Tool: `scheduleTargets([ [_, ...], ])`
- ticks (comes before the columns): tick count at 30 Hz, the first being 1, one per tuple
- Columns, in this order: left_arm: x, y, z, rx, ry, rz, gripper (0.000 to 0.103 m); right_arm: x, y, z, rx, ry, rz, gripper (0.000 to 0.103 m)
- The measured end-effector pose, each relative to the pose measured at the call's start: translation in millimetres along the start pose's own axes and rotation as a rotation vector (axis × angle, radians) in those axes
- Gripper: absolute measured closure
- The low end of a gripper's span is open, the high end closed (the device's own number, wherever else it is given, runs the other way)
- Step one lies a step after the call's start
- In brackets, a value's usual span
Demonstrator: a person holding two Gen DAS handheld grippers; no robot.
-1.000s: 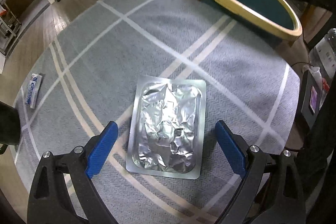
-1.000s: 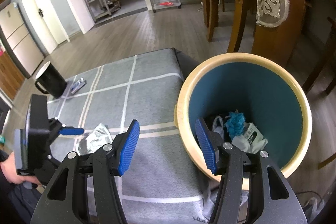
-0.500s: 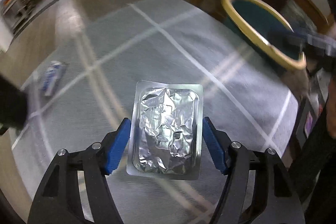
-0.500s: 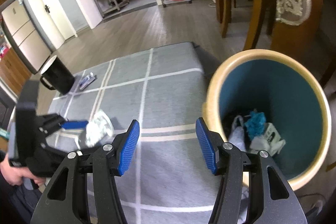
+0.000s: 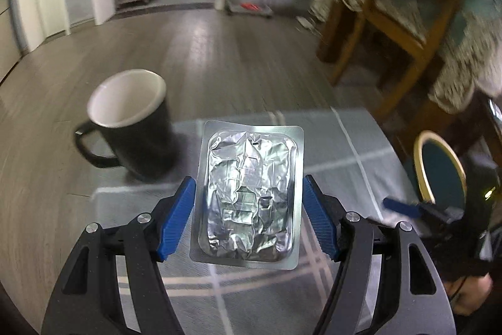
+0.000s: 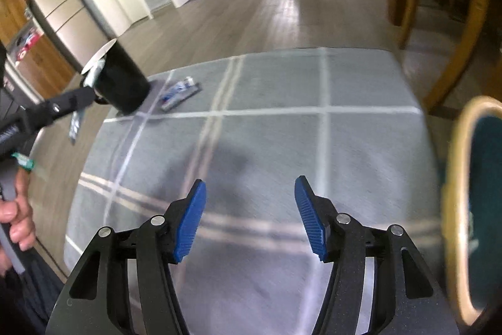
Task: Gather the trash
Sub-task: 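Lift the foil pack with the left gripper while the right gripper grasps the COLTALIN box, then carry the foil pack and COLTALIN box over the bin with both grippers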
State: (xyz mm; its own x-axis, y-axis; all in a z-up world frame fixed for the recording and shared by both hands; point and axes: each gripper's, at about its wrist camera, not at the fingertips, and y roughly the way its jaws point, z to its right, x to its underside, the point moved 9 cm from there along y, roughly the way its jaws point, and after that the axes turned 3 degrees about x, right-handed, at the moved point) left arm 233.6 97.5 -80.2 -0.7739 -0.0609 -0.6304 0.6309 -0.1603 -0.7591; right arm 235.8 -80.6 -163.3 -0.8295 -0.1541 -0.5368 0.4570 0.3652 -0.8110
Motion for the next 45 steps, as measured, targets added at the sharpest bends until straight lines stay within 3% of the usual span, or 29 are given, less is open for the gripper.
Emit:
scheduleTargets([
  [6,-33.8,-30.7,-22.7,0.021,-0.094,0.114,0.035,-31.9,35.5,-47.7,-0.046,-0.007,-0.019,0.041],
  [13,-57.2,-62.3,-45.9,0.027,-0.161,0.206,0.035,-72.6,83.2,-85.7,-0.046,0.078,-0.031,0.040],
  [22,-56.7,-60.1,-57.7,0.067,-0.214,0.205,0.035,-96.8,126.2,-103.2,0.041,0.114,-0.036,0.034],
  [28,-58.4,-54.2,-52.8,0.092,-0.218,0.198,0.035,-98.5,131.5,-109.9,0.131,0.015,-0.013,0.033],
  [31,-57.9,-52.8,-53.6,0.097,-0.218,0.194,0.035,-91.6,130.4,-112.4,0.174,-0.064,-0.004,0.042],
  [33,-57.5,-51.8,-53.1,0.095,-0.217,0.192,0.035,-85.2,125.5,-110.0,0.171,-0.112,0.010,0.061],
  [35,-57.6,-50.6,-52.2,0.094,-0.217,0.190,0.035,-77.4,117.4,-103.7,0.141,-0.140,0.014,0.068],
  [40,-59.9,-46.8,-47.0,0.100,-0.208,0.183,0.035,-64.6,100.3,-77.0,0.067,-0.110,0.015,0.072],
  [45,-62.3,-42.4,-35.3,0.102,-0.172,0.173,0.035,-58.2,76.2,-52.9,0.046,-0.088,0.029,0.073],
])
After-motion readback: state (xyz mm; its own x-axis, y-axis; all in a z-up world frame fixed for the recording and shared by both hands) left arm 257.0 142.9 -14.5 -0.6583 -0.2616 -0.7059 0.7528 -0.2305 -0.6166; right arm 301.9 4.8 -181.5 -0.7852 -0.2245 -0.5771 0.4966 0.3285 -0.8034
